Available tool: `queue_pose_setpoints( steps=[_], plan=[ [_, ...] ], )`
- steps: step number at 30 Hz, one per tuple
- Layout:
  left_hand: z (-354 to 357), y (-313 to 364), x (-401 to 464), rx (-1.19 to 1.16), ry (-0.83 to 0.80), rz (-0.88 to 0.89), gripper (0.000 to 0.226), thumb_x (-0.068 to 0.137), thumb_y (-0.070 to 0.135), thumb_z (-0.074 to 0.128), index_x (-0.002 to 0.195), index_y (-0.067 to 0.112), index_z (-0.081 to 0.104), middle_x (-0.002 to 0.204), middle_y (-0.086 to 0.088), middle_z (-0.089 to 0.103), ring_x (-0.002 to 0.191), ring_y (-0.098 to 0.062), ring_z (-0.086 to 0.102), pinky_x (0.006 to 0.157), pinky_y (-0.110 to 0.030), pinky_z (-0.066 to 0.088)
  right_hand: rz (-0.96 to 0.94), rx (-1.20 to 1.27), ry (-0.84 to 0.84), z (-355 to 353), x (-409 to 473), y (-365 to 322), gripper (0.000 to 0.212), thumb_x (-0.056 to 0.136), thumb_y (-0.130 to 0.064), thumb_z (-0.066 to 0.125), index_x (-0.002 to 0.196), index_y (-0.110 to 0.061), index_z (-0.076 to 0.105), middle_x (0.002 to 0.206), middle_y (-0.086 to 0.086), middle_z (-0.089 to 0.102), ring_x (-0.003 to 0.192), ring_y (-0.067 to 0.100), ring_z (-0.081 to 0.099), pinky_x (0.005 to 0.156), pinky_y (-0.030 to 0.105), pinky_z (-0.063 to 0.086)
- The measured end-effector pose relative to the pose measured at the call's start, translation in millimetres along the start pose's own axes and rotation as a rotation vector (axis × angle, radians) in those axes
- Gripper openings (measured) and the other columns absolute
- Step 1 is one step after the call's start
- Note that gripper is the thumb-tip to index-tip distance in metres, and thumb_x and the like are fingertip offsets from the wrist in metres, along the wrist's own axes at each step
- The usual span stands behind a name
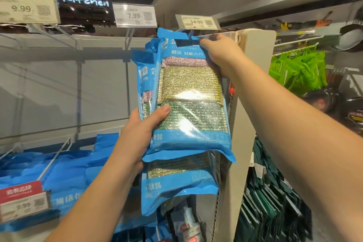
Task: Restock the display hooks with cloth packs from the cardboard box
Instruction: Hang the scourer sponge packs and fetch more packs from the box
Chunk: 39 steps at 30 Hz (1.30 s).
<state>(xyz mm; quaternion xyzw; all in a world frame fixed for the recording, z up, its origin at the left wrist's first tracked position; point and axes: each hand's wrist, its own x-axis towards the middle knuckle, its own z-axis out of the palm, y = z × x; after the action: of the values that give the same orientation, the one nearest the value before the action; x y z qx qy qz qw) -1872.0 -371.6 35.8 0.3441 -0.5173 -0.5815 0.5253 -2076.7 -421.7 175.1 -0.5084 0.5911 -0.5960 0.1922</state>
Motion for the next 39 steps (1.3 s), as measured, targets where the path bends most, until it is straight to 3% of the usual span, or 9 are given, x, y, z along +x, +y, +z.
queue_pose_setpoints(
  steps=[2,5,8,17,22,26,30,36,39],
  plan=[
    [1,-4,6,0.016,0.048,0.007,0.042,0.079,0.042,0.079,0.115,0.034,0.058,0.096,0.009,0.077,0.080,-0.015,0.076,0.057,-0.030,0.059,-0.007,-0.130,0.018,2,-9,14,0.076,0.085,-0.055,0.063,0.147,-0.023,0.035,0.125,0.009,0.062,0.107,0.029,0.067,0.093,0.050,0.055],
    [4,-10,15,0.050,0.103,0.036,0.053,0.079,0.042,0.081,0.122,0.029,0.053,0.108,0.004,0.073,0.085,-0.013,0.075,0.072,-0.036,0.061,-0.046,-0.381,-0.029,7,-27,46,0.097,0.075,-0.074,0.060,0.154,-0.034,0.020,0.149,0.007,0.044,0.126,0.028,0.053,0.104,0.042,0.044],
    [5,-18,25,0.149,0.153,0.096,0.061,0.077,0.046,0.082,0.124,0.025,0.049,0.110,0.005,0.069,0.093,-0.015,0.072,0.085,-0.041,0.058,-0.044,-0.379,-0.075,14,-34,67,0.096,0.081,-0.071,0.060,0.156,-0.033,0.014,0.158,0.006,0.033,0.138,0.028,0.042,0.108,0.039,0.036],
    [-49,-31,16,0.441,0.349,0.181,0.069,0.090,0.049,0.069,0.145,0.018,0.042,0.128,0.006,0.056,0.121,-0.018,0.053,0.090,-0.030,0.037,-0.010,-0.305,-0.092,27,-4,90,0.093,0.086,-0.054,0.068,0.156,-0.025,0.015,0.160,0.005,0.025,0.139,0.028,0.039,0.111,0.041,0.035],
    [-79,-33,9,0.430,0.409,0.274,0.058,0.071,0.066,0.071,0.117,0.034,0.059,0.110,0.016,0.071,0.106,-0.015,0.067,0.094,-0.041,0.051,-0.037,-0.387,-0.035,45,2,99,0.071,0.092,-0.043,0.065,0.143,-0.008,0.030,0.146,0.015,0.032,0.126,0.032,0.046,0.103,0.037,0.037],
    [-79,-35,12,0.405,0.314,0.263,0.057,0.069,0.069,0.073,0.116,0.038,0.061,0.112,0.012,0.073,0.107,-0.017,0.069,0.100,-0.054,0.050,0.000,-0.413,-0.053,55,9,102,0.069,0.096,-0.035,0.060,0.147,-0.003,0.026,0.148,0.016,0.027,0.126,0.031,0.047,0.104,0.036,0.040],
    [-64,-35,16,0.409,0.234,0.267,0.051,0.073,0.062,0.078,0.115,0.038,0.061,0.109,0.017,0.073,0.104,-0.008,0.068,0.098,-0.041,0.051,0.002,-0.418,-0.076,55,10,102,0.069,0.094,-0.037,0.061,0.144,-0.001,0.031,0.147,0.014,0.028,0.113,0.029,0.056,0.101,0.036,0.045],
    [-41,-35,29,0.375,0.131,0.254,0.040,0.084,0.046,0.072,0.121,0.035,0.059,0.109,0.018,0.073,0.100,-0.004,0.069,0.091,-0.035,0.052,-0.493,-0.307,0.200,28,5,64,0.032,0.096,-0.017,0.054,0.124,-0.004,0.061,0.122,0.006,0.058,0.115,0.017,0.056,0.097,0.018,0.037],
    [-30,-35,41,0.345,0.090,0.260,0.038,0.084,0.044,0.076,0.117,0.033,0.061,0.106,0.016,0.074,0.096,-0.004,0.070,0.091,-0.035,0.054,-0.714,-0.308,0.216,12,2,43,0.033,0.091,-0.008,0.049,0.121,-0.005,0.064,0.117,-0.005,0.057,0.111,0.001,0.048,0.097,0.005,0.031]
  ],
)
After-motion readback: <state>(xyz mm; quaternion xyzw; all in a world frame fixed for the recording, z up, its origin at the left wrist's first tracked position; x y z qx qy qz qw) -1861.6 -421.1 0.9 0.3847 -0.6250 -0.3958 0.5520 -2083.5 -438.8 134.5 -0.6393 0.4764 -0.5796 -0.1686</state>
